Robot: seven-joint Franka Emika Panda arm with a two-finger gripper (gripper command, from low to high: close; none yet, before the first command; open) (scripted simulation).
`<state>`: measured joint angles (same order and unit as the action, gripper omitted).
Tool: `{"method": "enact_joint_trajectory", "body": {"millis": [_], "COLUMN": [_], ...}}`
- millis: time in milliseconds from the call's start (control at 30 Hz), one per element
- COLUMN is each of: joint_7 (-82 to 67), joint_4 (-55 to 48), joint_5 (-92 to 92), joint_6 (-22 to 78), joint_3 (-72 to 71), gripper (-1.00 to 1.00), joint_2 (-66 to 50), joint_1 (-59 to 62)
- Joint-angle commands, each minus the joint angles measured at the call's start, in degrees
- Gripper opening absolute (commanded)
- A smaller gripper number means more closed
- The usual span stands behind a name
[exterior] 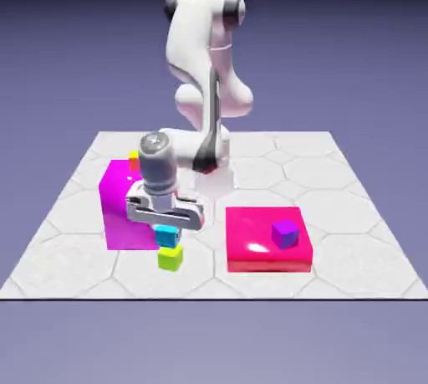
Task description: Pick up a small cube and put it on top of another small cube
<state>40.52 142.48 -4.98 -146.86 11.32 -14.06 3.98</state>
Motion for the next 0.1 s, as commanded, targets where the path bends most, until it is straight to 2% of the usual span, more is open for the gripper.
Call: {"method": "enact_joint_trajectory", "body": {"millis": [0,67], "joint_7": [0.0,1.1], "joint_4": [0.0,-0.7], "joint_5": [0.0,1.6], "joint_6": [0.0,4.8], "joint_3": [0.0,0.9], "gripper": [1.0,1.0], "joint_2": [0.0,4.1], "joint_1": [0.0,-0.6]}}
